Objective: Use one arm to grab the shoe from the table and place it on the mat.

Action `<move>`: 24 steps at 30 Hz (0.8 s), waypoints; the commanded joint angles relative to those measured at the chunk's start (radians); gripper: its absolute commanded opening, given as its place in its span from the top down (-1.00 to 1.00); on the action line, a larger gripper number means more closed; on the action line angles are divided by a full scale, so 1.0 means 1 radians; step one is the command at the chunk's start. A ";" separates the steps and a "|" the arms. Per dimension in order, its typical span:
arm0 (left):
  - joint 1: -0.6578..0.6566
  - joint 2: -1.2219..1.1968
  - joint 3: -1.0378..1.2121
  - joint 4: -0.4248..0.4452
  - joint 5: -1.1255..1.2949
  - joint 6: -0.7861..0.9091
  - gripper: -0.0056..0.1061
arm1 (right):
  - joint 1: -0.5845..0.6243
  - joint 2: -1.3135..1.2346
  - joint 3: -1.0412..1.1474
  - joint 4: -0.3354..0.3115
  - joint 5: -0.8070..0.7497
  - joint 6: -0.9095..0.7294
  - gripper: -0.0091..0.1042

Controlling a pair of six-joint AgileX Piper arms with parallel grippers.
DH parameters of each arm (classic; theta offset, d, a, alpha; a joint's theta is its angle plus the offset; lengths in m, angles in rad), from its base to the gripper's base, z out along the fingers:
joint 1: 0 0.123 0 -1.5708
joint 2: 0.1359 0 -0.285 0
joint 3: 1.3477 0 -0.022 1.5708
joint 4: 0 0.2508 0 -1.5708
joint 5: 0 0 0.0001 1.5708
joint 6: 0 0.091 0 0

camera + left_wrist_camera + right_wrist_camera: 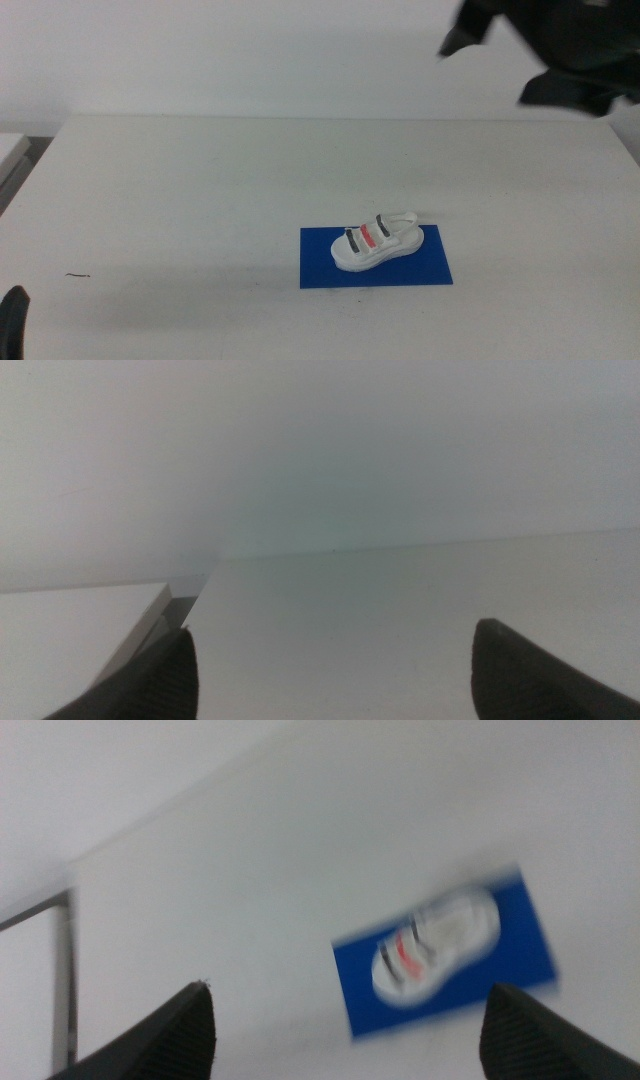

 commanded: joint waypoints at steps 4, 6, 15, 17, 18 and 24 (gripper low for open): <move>0.000 0.005 0.000 -0.004 -0.012 -0.001 -0.78 | -0.050 -0.282 0.388 0.024 -0.494 -0.748 -0.35; 0.000 0.005 0.000 -0.004 -0.012 -0.001 -0.78 | -0.102 -0.392 0.542 0.232 -0.592 -1.148 -0.35; 0.000 0.005 0.000 -0.004 -0.012 -0.001 -0.78 | -0.403 -0.797 1.199 0.299 -1.090 -1.137 -0.35; 0.000 0.005 0.000 -0.004 -0.012 -0.001 -0.78 | -0.461 -0.864 1.283 0.332 -1.139 -1.161 -0.35; 0.000 0.005 0.000 -0.004 -0.012 -0.001 -0.78 | -0.489 -0.893 1.321 0.340 -1.162 -1.161 -0.35; 0.000 0.005 0.000 -0.004 -0.012 -0.001 -0.78 | -0.560 -1.010 1.445 0.327 -1.167 -1.141 -0.35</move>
